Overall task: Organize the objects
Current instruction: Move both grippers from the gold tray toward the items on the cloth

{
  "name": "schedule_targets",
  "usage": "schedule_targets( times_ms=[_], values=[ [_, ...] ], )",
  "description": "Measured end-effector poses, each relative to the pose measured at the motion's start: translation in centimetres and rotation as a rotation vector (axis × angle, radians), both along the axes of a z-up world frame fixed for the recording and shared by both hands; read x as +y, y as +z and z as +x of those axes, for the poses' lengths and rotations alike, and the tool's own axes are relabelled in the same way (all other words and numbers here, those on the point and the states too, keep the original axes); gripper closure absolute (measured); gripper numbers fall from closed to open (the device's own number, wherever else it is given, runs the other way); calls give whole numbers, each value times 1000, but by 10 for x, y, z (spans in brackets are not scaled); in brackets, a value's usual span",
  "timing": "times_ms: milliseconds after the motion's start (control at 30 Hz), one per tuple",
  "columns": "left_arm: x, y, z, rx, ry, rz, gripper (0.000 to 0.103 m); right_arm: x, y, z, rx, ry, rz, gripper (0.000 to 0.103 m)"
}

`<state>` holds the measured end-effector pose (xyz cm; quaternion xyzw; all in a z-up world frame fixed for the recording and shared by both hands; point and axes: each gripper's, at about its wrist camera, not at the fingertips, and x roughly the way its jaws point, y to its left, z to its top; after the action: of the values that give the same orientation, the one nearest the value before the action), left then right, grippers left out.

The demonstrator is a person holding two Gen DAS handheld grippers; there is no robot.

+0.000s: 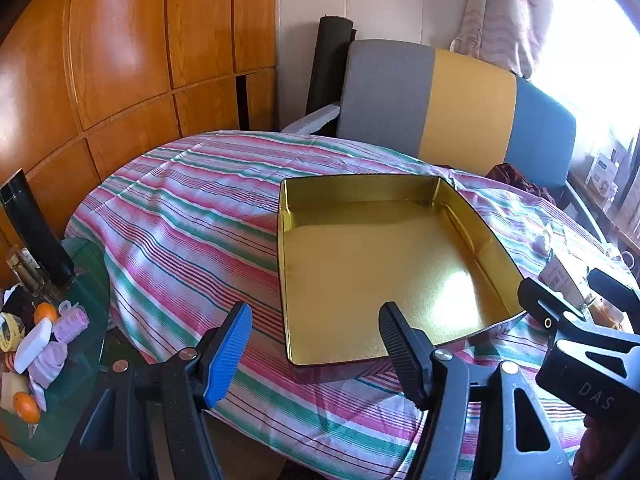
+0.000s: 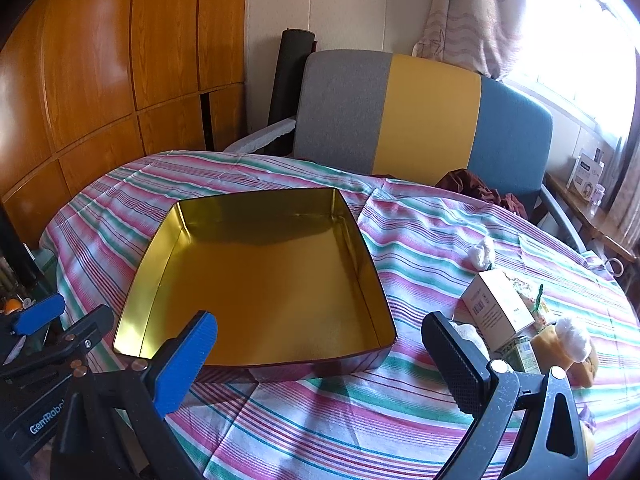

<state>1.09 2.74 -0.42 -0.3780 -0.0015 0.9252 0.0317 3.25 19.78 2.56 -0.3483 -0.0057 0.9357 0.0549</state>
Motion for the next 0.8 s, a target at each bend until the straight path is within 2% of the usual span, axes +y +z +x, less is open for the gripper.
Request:
schedule_targets(
  times_ms=[333,467,567,633,733,800],
  values=[
    [3,-2,-1,-5,-12,11,36,1,-1,0,-1,-2,5,0],
    [6,-4,-3,-9,-74,34,36,5,-2,0,-4,-9,16,0],
    [9,-8,-5,-45,-154,99,36,10,-2,0,-5,-23,18,0],
    [14,-11,-6,-74,-173,108,36,14,-1,1,-4,-35,16,0],
    [17,-18,-10,-137,-169,128,36,18,-1,3,-1,-45,19,0],
    [19,-22,-12,-147,-164,127,36,21,0,5,3,-54,24,0]
  ],
)
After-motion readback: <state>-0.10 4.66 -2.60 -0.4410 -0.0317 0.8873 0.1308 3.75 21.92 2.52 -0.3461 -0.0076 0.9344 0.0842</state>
